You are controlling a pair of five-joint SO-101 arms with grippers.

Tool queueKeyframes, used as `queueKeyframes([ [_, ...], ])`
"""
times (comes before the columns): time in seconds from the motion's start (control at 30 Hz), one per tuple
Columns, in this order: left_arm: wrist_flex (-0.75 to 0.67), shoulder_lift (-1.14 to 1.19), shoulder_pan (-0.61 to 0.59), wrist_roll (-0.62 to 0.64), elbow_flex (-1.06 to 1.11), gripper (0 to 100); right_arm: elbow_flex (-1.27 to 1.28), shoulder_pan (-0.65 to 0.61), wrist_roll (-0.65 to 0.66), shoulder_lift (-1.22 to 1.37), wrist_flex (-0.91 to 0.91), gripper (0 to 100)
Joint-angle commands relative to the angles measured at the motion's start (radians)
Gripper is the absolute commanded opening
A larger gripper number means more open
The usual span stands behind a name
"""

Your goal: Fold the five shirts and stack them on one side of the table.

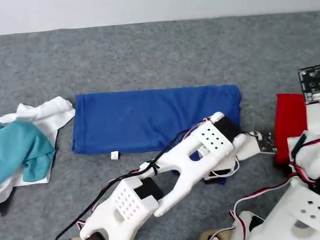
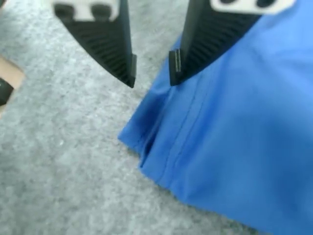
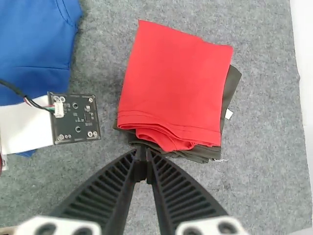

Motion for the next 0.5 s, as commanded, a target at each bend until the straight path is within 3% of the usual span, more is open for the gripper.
queueKeyframes([
  [0.0, 0.031, -0.074, -0.006, -0.011, -0.016, 13, -0.005, 0.012, -0.006, -0.013, 0.035, 0.9],
  [0.47, 0.028, -0.149, -0.026, -0.015, -0.008, 20, -0.005, 0.012, -0.006, -0.013, 0.033, 1.0],
])
